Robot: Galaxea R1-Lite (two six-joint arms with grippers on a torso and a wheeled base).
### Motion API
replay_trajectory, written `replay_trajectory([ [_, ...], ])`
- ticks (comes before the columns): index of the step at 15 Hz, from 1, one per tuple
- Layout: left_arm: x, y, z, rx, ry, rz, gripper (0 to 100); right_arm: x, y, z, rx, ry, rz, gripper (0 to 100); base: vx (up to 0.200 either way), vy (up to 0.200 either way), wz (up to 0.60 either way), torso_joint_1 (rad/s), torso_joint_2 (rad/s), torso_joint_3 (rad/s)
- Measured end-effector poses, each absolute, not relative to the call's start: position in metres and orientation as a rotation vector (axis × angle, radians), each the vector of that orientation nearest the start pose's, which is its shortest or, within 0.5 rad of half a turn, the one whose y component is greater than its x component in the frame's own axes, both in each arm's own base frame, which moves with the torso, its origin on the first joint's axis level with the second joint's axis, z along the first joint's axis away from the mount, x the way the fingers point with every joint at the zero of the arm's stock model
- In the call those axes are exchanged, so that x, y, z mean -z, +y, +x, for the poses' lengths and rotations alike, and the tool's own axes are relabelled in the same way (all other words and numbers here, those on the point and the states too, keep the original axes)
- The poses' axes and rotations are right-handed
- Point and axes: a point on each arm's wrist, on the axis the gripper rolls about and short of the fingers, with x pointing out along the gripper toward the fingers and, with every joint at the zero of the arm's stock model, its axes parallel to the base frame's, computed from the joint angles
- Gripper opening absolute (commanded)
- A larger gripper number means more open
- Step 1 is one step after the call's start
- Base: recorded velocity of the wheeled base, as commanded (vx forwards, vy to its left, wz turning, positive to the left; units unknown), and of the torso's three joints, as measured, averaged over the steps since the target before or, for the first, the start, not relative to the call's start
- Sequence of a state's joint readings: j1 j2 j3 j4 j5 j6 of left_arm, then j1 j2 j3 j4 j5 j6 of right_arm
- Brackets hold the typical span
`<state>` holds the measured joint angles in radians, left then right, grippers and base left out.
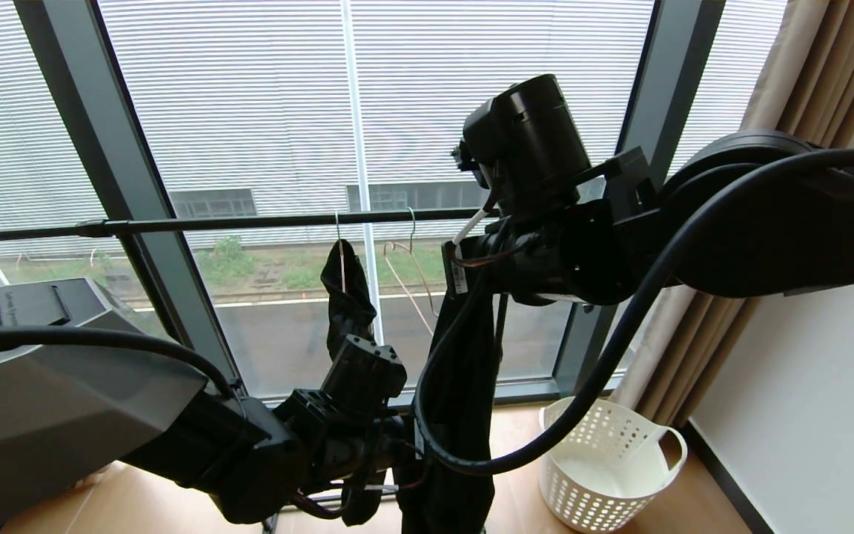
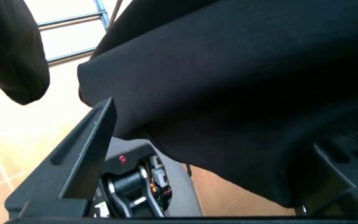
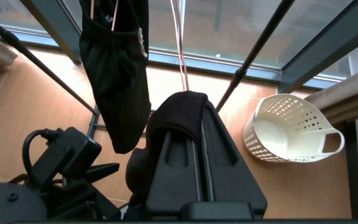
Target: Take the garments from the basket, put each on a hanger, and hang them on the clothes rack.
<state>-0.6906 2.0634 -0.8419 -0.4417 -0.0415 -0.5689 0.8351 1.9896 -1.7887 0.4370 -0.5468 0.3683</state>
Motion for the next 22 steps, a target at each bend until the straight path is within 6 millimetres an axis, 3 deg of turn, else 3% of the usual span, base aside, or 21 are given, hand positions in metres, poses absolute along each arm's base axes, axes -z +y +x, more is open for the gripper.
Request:
replay_trajectory([
  [1, -0.053, -0.22, 0.266, 0.439, 0.915, -0.259, 0, -0.255, 0.277, 0.271, -0.169, 0.53, -0.047, 0, 0.0, 0.0, 0.0, 0.0, 0.0, 0.0],
  [5, -0.053, -0.217, 0.266, 0.356, 0.878, -0.228, 0, -0.253, 0.251, 0.291, -0.081, 0.539, -0.03, 0, 0.0, 0.0, 0.0, 0.0, 0.0, 0.0],
  [9, -0.075, -0.207, 0.253, 0.384, 0.825, -0.205, 0, -0.254, 0.224, 0.301, -0.002, 0.543, -0.022, 0, 0.0, 0.0, 0.0, 0.0, 0.0, 0.0],
  [15, -0.131, -0.174, 0.252, 0.398, 0.72, -0.107, 0, -0.248, 0.199, 0.282, 0.053, 0.574, -0.068, 0, 0.0, 0.0, 0.0, 0.0, 0.0, 0.0],
  [19, -0.178, -0.167, 0.26, 0.365, 0.777, -0.056, 0, -0.233, 0.199, 0.259, 0.025, 0.627, -0.13, 0, 0.0, 0.0, 0.0, 0.0, 0.0, 0.0],
  [22, -0.206, -0.167, 0.262, 0.395, 0.769, 0.022, 0, -0.232, 0.2, 0.256, 0.12, 0.58, -0.182, 0, 0.0, 0.0, 0.0, 0.0, 0.0, 0.0],
])
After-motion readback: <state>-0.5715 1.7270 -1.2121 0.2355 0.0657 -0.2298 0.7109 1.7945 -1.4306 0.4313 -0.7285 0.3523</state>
